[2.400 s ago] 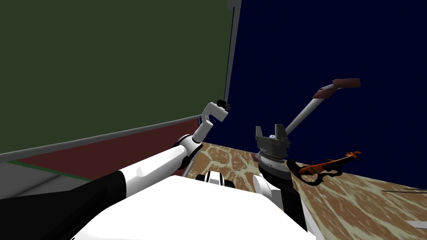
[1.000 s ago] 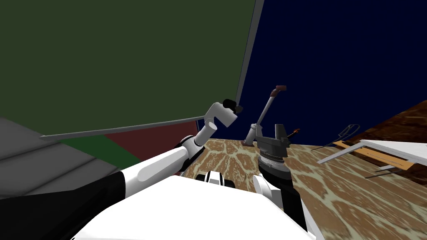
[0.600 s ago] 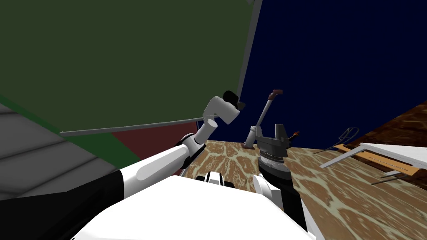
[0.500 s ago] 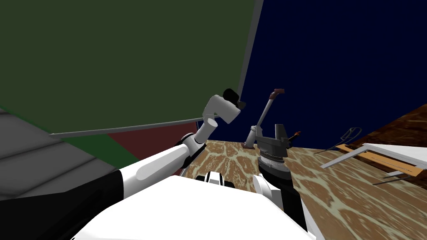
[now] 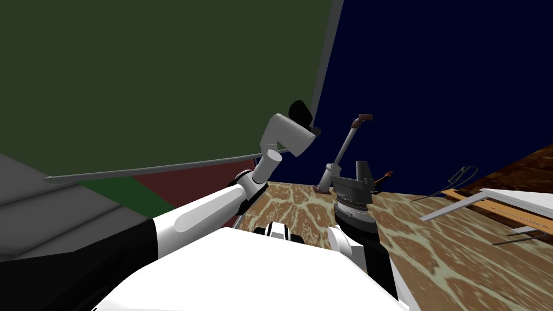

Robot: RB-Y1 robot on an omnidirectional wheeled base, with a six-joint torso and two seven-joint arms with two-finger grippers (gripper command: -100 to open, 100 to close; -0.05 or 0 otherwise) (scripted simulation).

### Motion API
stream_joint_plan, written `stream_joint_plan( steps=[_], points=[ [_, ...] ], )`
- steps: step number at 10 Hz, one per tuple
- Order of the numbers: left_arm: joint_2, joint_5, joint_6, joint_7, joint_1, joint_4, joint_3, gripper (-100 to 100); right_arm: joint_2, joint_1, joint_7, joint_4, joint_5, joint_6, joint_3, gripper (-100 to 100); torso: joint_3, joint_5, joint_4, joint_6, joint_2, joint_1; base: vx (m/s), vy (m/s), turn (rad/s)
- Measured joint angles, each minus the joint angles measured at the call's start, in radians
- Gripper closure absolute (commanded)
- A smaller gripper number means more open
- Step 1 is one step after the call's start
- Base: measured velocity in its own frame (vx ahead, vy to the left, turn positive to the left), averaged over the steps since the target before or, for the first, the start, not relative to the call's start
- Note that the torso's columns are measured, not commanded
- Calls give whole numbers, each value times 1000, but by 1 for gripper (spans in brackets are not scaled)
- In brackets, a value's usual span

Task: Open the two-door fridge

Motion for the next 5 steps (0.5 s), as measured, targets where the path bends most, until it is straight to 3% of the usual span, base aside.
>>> stream_joint_plan(
  steps=[5],
  points=[
    [0, 0, 0, 0, 0, 0, 0, 0, 0, 0, 0, 0, 0, 0, 0, 0, -1, 0, 0, 0, -1, 0, 0, 0, 0]
  ],
)
